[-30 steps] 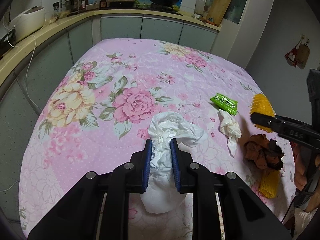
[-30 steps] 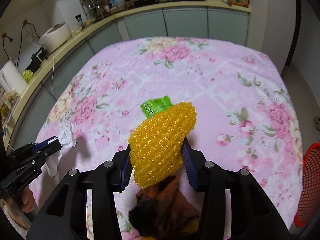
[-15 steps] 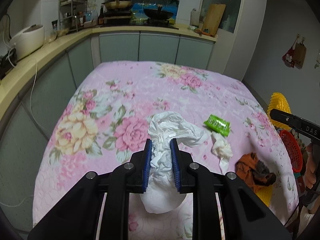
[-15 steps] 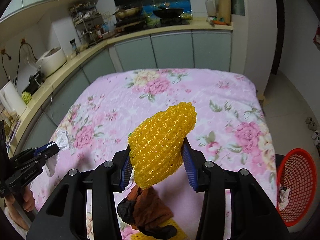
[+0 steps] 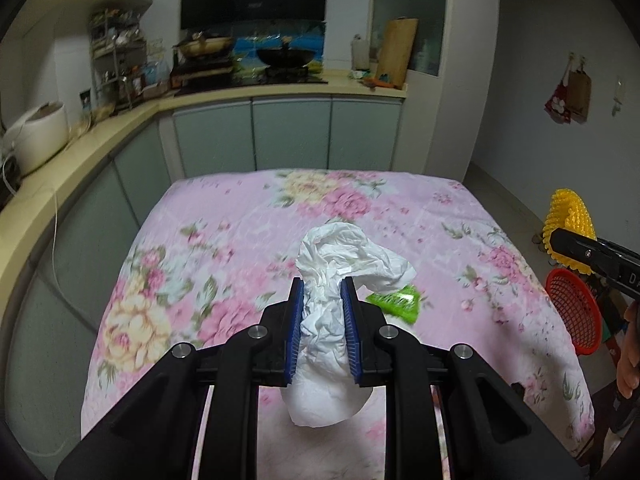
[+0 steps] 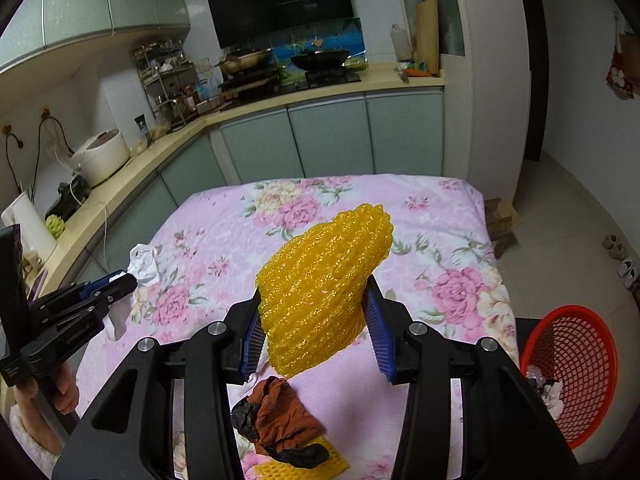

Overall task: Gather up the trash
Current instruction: 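Lift the tissue and yellow sponge and turn toward the red basket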

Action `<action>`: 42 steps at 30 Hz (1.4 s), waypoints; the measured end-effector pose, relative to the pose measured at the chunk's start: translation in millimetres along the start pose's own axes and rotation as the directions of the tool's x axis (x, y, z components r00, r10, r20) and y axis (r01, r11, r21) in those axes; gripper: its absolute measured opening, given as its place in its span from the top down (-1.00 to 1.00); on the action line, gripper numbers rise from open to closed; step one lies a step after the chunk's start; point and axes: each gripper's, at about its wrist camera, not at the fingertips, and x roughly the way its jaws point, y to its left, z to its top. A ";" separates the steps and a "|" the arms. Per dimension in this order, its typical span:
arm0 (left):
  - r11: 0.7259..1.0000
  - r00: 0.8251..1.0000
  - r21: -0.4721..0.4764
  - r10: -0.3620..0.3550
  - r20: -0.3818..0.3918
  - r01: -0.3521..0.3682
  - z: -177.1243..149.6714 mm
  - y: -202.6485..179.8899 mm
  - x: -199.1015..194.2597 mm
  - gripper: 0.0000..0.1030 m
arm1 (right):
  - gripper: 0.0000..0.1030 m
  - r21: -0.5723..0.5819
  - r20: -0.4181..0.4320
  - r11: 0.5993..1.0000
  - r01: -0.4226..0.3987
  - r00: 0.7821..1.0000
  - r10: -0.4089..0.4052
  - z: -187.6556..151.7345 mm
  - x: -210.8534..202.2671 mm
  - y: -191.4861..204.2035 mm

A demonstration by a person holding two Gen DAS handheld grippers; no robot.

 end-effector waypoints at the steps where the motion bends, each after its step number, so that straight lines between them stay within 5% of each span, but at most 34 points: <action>1: 1.000 1.000 0.010 -0.008 0.006 0.008 3.4 -5.4 -0.3 0.64 | 0.15 0.002 0.008 1.000 0.004 1.000 -0.004 0.6 -3.9 -2.5; 21: 0.980 0.990 0.149 -0.137 0.021 0.133 38.4 -93.2 7.6 0.64 | 0.15 0.119 0.111 0.986 0.116 0.985 -0.129 5.8 -59.9 -65.4; 42: 0.901 0.947 0.300 -0.318 -0.037 0.314 41.9 -205.1 22.7 0.64 | 0.15 0.286 0.138 0.920 0.270 0.938 -0.318 -16.6 -106.8 -137.7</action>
